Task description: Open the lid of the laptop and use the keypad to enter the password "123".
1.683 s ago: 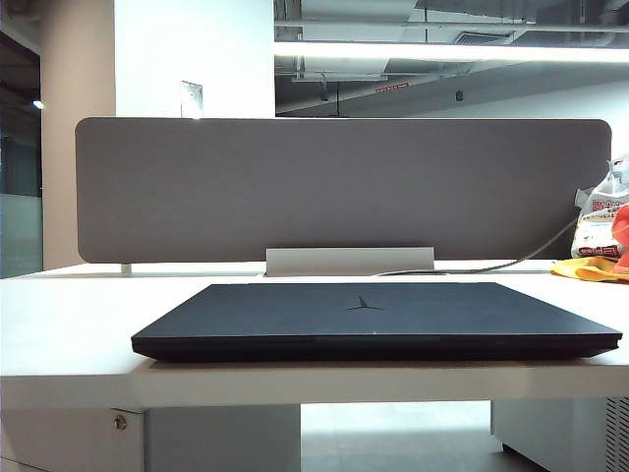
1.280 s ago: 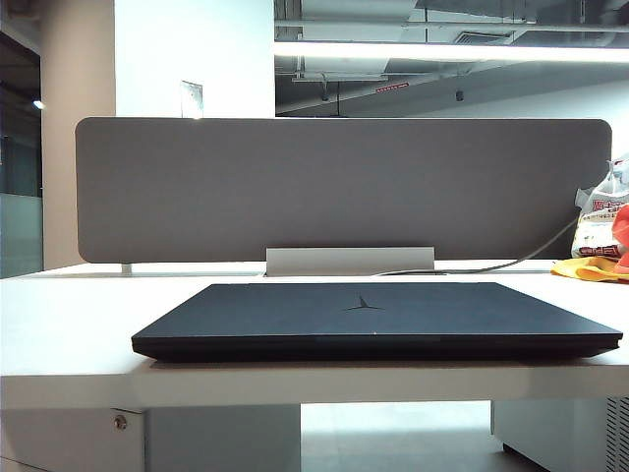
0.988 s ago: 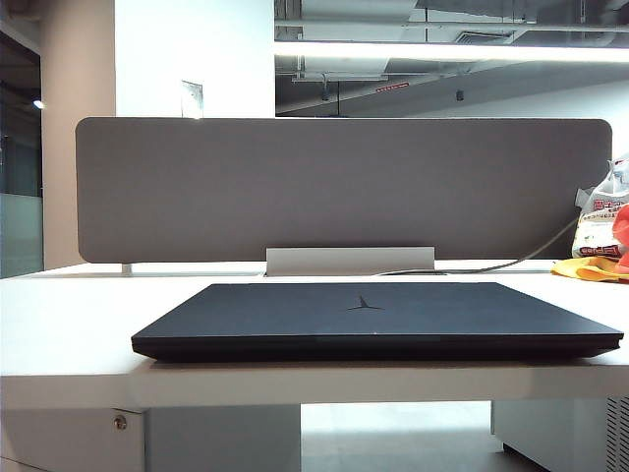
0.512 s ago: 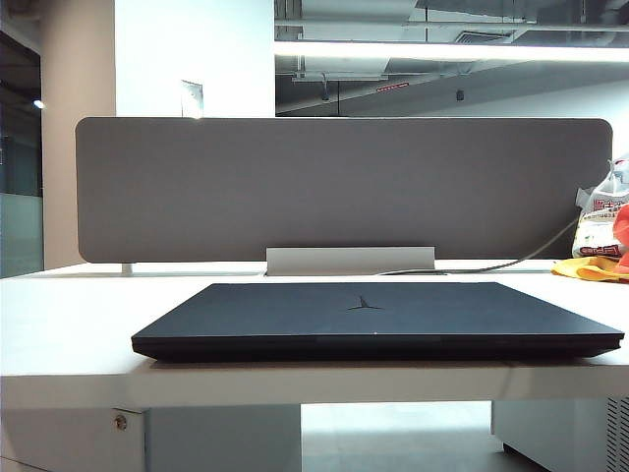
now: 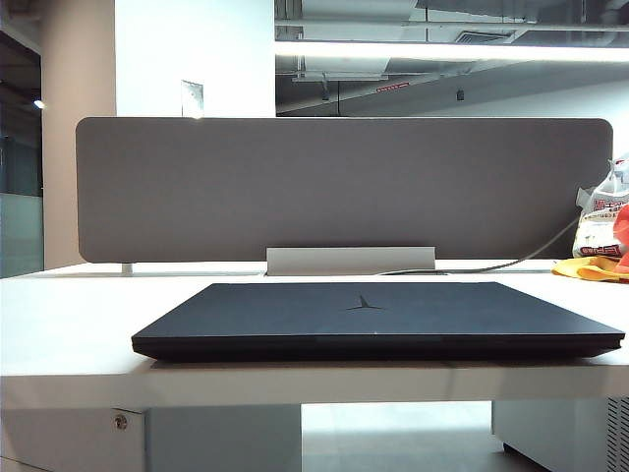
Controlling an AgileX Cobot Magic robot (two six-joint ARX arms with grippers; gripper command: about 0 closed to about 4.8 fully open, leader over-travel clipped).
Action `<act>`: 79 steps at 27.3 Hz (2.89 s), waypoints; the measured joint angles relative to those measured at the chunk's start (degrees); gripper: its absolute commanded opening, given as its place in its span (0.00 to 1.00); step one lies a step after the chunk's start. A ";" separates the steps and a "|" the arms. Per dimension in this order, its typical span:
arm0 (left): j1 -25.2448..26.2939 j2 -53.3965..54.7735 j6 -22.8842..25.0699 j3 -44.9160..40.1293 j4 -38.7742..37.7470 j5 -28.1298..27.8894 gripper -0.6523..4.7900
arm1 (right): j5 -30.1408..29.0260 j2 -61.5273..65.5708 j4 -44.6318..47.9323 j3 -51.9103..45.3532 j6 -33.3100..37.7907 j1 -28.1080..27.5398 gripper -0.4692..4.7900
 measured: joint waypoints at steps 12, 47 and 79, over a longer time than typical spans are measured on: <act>-14.34 10.38 -7.67 0.61 0.90 -3.17 0.11 | 5.11 21.07 -2.12 16.37 -2.05 7.13 0.08; -33.46 80.78 -27.47 28.61 29.70 9.81 0.39 | 4.79 55.63 -10.05 36.89 -12.57 10.19 0.08; -37.03 91.84 -43.89 28.70 47.63 12.09 0.48 | -1.01 40.85 -49.83 54.75 -10.49 15.82 0.08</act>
